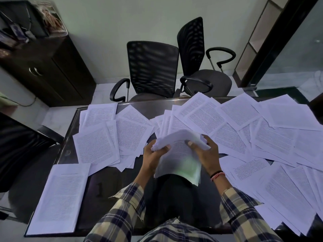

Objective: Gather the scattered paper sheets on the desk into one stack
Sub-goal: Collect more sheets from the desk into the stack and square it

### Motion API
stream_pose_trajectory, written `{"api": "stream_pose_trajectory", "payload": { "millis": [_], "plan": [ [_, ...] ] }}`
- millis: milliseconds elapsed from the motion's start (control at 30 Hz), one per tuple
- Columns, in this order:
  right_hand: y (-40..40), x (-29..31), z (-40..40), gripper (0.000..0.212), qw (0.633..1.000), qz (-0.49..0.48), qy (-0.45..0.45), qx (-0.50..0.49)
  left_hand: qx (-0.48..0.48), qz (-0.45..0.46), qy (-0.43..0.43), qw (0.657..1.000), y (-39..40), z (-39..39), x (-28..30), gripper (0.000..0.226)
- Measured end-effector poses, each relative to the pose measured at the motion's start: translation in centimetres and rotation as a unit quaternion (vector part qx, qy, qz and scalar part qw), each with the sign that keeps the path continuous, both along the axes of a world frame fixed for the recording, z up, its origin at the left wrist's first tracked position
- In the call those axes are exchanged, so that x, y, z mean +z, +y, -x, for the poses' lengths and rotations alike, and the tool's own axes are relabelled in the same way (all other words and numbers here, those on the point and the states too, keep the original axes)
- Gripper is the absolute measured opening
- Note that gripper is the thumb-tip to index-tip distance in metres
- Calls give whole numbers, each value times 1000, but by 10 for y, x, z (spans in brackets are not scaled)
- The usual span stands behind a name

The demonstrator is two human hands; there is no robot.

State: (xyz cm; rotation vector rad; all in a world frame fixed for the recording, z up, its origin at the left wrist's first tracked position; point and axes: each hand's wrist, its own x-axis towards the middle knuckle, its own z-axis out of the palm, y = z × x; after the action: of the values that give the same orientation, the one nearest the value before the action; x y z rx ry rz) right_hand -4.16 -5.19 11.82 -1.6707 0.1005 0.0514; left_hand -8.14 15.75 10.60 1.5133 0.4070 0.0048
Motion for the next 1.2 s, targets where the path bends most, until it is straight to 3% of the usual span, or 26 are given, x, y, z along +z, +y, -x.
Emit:
{"api": "stream_pose_trajectory", "payload": {
  "millis": [100,167,200,300,367,467,633,733,833,1000,1100,1200],
  "plan": [
    [-2,2,-9,34,999,21,-26,16,-22,26,-5,999,-1,-5,7,35],
    [-8,3,-12,34,998,37,-54,19,-26,41,6,999,-1,-6,16,22],
    [-10,2,-12,34,998,35,-55,19,-18,53,3,998,1,-5,18,31],
    [-15,0,-4,43,999,-12,-31,1,17,45,-49,998,3,-8,12,88],
    [-14,-4,5,49,998,-62,-14,-15,67,55,-72,994,0,-9,7,94],
    [-10,-1,12,43,993,-102,4,-51,100,33,-74,992,-5,-7,20,82],
    [-10,2,13,24,995,-72,-7,-68,94,7,-83,992,-8,-4,26,46],
    [-9,5,14,32,996,-64,-22,-65,76,-10,-76,994,-9,0,28,36],
    [-8,6,14,41,997,-25,-28,-64,59,-59,-69,994,-10,2,26,9],
    [-8,9,18,39,997,-18,-20,-74,81,-53,-65,993,-12,5,27,24],
    [-6,9,18,46,997,-16,-19,-80,77,-74,-59,993,-13,7,27,13],
    [-7,10,20,32,997,-5,-39,-65,85,-68,-71,991,-12,8,28,10]
  ]
}}
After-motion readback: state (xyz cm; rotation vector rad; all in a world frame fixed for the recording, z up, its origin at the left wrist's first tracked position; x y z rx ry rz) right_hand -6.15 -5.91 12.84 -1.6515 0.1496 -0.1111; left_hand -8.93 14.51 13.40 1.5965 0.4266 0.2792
